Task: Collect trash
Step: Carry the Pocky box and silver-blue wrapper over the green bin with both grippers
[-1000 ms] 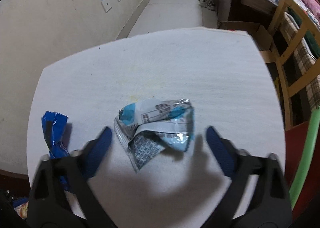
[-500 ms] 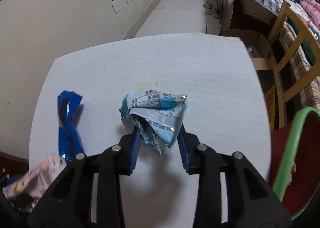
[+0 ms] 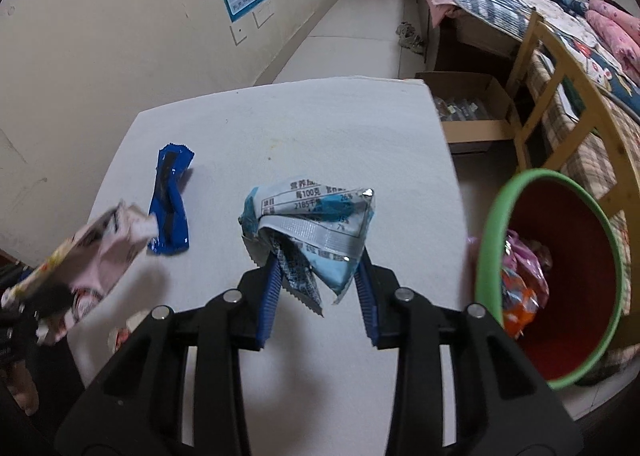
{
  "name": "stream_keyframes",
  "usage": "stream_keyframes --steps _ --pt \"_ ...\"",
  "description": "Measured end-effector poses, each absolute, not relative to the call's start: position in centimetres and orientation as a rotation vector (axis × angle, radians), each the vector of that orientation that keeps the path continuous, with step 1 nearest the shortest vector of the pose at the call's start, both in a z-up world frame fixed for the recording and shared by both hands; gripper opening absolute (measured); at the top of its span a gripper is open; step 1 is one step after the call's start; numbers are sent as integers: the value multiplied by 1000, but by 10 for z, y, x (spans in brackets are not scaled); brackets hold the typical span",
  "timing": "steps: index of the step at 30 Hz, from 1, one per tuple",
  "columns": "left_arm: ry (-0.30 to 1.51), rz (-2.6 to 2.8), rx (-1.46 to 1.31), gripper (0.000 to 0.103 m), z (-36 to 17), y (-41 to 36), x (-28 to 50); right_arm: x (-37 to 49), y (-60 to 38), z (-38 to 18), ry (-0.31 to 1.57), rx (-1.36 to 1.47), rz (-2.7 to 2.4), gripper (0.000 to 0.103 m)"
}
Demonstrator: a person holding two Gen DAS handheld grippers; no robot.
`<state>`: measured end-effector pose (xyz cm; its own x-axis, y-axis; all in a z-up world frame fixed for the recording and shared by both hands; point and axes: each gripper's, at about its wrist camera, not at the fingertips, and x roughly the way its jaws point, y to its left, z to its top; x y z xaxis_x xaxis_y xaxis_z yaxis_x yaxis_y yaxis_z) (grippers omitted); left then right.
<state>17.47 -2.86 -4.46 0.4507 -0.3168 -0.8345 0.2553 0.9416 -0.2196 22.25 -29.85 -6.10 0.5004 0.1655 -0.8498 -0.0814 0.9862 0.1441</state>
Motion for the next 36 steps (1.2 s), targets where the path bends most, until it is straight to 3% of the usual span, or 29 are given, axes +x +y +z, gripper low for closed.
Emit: stream_keyframes --steps 36 --pt "1014 -593 40 39 -8 -239 204 164 -494 -36 985 216 -99 34"
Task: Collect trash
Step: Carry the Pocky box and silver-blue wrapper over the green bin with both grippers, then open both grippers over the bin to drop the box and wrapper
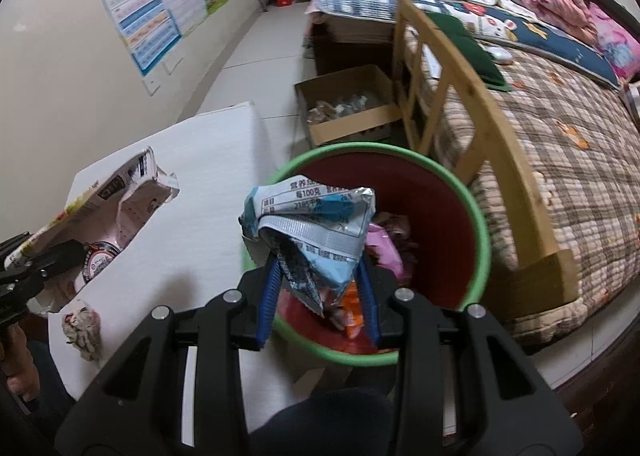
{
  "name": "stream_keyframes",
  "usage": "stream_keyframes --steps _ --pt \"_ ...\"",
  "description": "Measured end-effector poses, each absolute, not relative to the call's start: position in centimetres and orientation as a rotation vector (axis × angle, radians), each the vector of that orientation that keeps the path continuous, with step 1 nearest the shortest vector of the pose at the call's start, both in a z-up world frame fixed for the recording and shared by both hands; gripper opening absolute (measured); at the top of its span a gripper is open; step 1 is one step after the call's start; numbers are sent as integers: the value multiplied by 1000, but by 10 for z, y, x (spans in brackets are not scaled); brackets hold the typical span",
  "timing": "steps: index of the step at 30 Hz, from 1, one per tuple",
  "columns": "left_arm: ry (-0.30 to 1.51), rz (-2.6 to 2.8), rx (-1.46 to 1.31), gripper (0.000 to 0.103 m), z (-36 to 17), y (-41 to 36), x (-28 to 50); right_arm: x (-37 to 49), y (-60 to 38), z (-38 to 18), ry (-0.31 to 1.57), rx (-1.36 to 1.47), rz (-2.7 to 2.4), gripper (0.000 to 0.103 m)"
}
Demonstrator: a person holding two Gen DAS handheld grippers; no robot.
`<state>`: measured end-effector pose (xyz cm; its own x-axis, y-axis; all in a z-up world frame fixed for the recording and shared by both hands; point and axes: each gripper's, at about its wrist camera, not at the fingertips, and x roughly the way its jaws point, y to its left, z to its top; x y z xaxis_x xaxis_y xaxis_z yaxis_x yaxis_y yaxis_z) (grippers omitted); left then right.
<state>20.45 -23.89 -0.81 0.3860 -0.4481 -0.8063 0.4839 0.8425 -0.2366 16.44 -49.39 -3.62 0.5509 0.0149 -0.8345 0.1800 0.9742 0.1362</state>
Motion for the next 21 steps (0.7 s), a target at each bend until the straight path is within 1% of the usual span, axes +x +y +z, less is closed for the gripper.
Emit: stream_keyframes --steps 12,17,19,20,21 --pt "1056 -713 79 39 -10 -338 232 167 -552 -56 1024 250 -149 35" --pt "1072 -728 97 39 -15 -360 238 171 -561 -67 1040 256 -139 35" --pt "1075 -731 101 40 -16 -367 240 172 -562 -69 1040 261 -136 37" --pt "1080 -735 97 40 -17 -369 242 172 -563 -69 1039 264 -136 40" --pt "1088 -738 90 41 -19 -372 243 173 -563 -70 1040 265 -134 47"
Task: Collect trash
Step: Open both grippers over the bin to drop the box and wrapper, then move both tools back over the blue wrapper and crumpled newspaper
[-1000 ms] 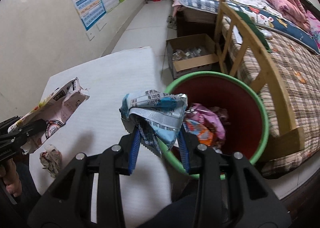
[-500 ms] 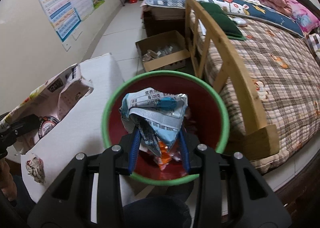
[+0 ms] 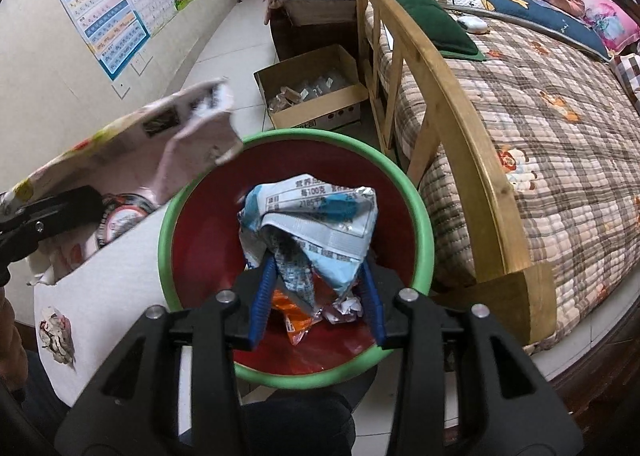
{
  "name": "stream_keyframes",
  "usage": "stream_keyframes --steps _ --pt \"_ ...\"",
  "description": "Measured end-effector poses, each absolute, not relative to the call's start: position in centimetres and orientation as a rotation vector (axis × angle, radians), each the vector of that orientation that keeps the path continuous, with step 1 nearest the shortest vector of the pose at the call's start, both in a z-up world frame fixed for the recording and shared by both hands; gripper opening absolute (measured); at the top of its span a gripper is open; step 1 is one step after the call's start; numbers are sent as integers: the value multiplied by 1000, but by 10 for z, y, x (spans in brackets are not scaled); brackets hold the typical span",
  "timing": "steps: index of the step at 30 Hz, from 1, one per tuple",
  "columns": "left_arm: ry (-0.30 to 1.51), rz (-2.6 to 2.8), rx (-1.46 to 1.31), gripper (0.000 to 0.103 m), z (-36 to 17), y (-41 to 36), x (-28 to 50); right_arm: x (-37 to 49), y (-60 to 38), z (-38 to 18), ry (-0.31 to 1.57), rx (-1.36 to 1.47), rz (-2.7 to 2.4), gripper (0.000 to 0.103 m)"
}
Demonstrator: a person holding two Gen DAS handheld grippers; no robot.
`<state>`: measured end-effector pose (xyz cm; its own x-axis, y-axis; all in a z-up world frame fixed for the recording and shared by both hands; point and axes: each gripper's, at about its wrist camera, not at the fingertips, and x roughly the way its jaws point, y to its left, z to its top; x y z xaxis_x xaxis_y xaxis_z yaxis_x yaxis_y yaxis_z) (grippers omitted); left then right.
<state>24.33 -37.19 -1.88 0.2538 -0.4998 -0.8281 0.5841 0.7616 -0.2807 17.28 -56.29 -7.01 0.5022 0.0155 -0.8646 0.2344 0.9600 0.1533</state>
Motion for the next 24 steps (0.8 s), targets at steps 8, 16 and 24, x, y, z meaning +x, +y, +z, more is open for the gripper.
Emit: stream_keyframes --steps 8,16,24 --pt "1076 -693 26 93 -17 -370 250 173 -553 -77 1065 251 -129 80" --pt "1064 -593 -24 95 -10 -324 254 165 -538 -68 1052 235 -139 98" --pt "1015 -505 5 95 -1 -254 233 154 -495 -54 1036 220 -93 98"
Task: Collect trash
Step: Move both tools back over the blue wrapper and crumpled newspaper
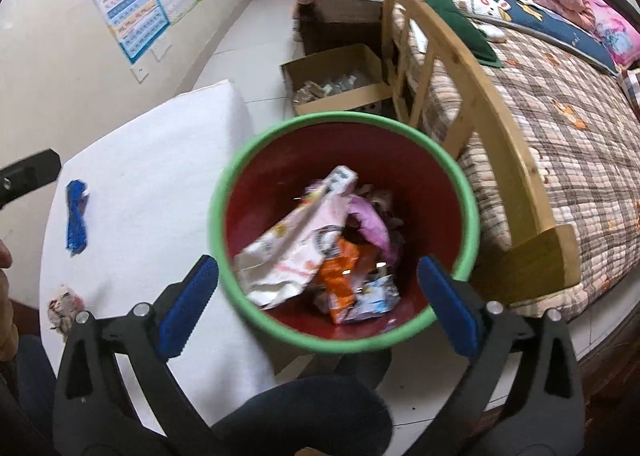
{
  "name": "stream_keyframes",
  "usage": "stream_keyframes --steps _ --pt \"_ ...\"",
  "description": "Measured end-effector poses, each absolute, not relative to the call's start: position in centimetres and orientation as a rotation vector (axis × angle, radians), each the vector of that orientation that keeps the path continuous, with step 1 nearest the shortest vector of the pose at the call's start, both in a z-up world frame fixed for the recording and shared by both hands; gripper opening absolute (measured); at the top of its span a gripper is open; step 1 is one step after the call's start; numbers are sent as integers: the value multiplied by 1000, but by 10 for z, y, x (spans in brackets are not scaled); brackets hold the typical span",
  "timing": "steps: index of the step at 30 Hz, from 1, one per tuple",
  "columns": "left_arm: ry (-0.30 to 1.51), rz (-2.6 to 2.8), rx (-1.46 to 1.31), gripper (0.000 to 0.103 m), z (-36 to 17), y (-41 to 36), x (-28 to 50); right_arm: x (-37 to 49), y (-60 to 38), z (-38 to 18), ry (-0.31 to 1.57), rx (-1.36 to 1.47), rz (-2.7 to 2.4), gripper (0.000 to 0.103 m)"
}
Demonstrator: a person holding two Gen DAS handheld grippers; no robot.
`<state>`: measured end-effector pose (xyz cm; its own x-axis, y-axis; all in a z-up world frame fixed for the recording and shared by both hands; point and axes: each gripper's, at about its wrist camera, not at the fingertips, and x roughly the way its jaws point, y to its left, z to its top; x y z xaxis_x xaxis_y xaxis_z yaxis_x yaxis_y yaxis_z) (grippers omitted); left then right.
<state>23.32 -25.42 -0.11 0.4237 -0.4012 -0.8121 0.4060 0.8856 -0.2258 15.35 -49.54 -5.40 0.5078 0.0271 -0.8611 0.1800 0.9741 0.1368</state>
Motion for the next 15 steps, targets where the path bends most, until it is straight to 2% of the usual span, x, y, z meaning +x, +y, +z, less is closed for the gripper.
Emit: stream_keyframes --steps 9,15 --pt "969 -380 82 95 -1 -165 203 146 -418 -54 1034 199 13 98" --pt "966 -301 32 95 -1 -98 190 143 -354 -64 1066 177 112 98"
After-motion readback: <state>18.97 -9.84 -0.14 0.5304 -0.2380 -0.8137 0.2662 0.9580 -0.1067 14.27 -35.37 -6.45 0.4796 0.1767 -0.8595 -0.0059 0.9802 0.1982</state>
